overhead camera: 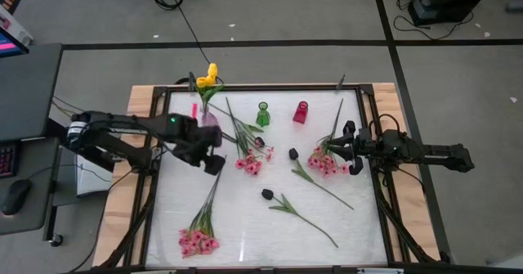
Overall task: Sort flowers into vase by color
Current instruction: Put the bottom pink flower into the green vase
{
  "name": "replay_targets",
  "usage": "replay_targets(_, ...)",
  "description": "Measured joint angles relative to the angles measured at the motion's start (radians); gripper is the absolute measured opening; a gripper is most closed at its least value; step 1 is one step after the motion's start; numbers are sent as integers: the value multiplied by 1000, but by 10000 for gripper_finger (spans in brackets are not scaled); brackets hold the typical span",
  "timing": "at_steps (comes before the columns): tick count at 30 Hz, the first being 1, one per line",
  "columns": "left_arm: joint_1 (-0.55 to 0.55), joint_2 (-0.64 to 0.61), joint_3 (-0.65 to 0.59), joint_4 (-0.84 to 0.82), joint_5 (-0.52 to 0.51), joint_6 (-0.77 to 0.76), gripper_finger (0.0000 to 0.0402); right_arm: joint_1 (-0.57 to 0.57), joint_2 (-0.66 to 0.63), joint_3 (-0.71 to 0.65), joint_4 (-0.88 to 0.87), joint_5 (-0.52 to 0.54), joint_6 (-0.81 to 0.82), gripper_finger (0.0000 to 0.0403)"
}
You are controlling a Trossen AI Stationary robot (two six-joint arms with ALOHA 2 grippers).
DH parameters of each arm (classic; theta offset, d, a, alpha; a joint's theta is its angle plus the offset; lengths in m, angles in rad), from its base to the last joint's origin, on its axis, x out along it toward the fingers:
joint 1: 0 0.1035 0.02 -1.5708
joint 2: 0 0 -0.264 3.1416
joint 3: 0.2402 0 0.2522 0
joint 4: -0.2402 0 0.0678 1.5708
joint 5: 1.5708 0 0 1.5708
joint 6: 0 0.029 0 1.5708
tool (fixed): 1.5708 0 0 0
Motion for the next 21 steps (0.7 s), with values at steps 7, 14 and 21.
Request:
replay_targets(7,-159,69,0,79,-185,-167,343,0,0,0,0,0,0,110)
replay_targets(14,-296,129,0,122,-202,-353,343,0,0,0,0,0,0,110)
replay_targets(21,-399,205,0,136,-202,-534,343,0,0,0,0,0,0,110)
